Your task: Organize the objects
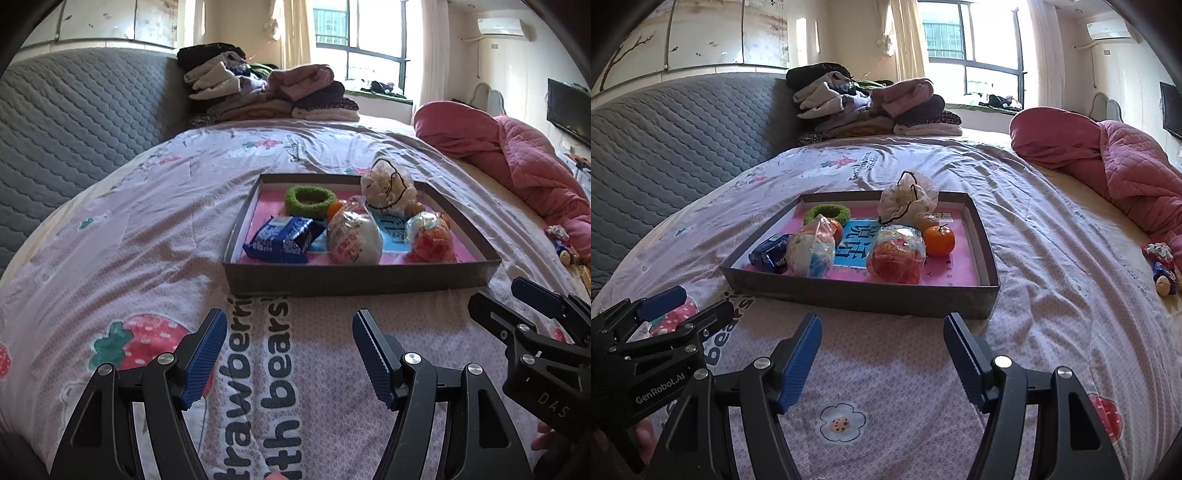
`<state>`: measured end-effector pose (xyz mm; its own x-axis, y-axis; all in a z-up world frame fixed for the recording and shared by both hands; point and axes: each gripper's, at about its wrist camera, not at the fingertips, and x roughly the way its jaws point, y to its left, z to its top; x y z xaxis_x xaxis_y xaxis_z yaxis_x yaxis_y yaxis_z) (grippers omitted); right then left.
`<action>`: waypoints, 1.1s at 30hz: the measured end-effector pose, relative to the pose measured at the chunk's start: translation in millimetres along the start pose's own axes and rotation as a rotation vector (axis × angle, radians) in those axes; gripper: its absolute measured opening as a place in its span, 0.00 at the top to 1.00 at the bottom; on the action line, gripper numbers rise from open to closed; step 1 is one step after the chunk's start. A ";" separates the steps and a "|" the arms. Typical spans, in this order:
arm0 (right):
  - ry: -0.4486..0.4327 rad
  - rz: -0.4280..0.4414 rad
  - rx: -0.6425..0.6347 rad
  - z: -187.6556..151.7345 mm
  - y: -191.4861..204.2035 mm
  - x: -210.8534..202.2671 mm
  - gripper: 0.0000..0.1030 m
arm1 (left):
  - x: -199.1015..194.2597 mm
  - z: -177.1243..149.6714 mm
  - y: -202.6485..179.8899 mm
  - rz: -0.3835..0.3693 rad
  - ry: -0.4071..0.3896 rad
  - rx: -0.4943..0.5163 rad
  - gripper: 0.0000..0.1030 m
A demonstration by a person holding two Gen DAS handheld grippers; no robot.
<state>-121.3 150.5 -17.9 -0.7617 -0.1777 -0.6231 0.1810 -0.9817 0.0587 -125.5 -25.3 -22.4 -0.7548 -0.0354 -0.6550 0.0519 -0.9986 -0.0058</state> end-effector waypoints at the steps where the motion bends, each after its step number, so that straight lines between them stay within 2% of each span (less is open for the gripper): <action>1: 0.000 0.001 -0.002 -0.7 0.9 0.0 0.34 | -0.4 -0.9 0.0 0.005 -0.004 -0.001 0.30; 9: -0.017 -0.017 -0.014 -4.0 6.3 0.7 0.34 | 1.8 -3.9 -1.2 0.006 0.004 0.005 0.30; 17: -0.027 -0.037 0.002 -8.2 6.3 3.1 0.34 | 5.1 -5.0 1.7 -0.036 -0.004 -0.017 0.30; 33: -0.024 -0.042 -0.009 -11.2 7.1 0.8 0.34 | 5.6 -7.6 1.0 -0.031 -0.002 -0.009 0.30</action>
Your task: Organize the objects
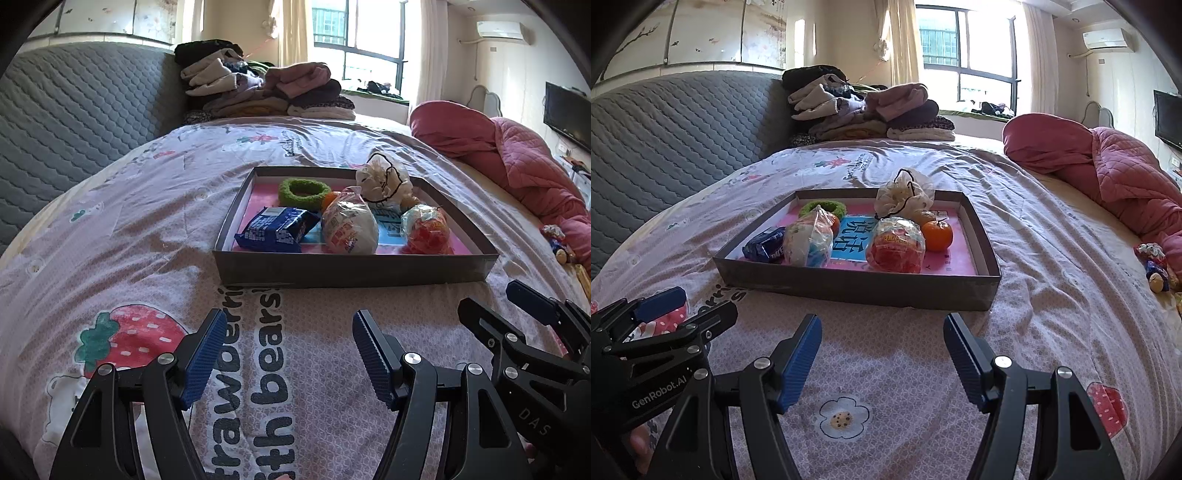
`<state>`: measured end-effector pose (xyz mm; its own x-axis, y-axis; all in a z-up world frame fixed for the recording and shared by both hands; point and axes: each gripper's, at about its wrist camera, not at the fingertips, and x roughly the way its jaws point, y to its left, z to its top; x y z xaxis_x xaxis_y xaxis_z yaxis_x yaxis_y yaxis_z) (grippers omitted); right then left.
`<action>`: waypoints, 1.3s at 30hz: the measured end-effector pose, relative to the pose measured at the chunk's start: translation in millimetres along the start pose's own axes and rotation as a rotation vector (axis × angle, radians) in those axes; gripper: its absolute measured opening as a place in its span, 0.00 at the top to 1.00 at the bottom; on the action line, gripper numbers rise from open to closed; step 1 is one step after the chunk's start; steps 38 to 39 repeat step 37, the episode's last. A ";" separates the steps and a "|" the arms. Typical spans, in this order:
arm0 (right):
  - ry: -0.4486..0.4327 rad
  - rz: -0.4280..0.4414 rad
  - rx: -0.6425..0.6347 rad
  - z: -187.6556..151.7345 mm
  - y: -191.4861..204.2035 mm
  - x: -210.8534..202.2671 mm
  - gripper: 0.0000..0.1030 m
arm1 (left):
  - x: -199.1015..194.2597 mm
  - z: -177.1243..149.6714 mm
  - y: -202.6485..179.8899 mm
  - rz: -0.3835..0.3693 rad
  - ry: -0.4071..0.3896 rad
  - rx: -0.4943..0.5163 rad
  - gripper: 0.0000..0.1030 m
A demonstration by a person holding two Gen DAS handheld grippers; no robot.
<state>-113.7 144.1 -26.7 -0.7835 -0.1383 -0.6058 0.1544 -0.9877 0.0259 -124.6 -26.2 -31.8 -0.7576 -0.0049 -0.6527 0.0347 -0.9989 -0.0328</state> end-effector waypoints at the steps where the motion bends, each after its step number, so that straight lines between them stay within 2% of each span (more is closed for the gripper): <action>1: 0.001 0.001 0.000 0.4 0.3 1.0 0.34 | 0.3 -0.1 -0.1 0.000 0.002 0.001 0.30; 39: 0.014 0.010 -0.013 -5.1 1.9 4.1 0.34 | 2.3 -1.2 -1.7 -0.006 0.001 0.014 0.30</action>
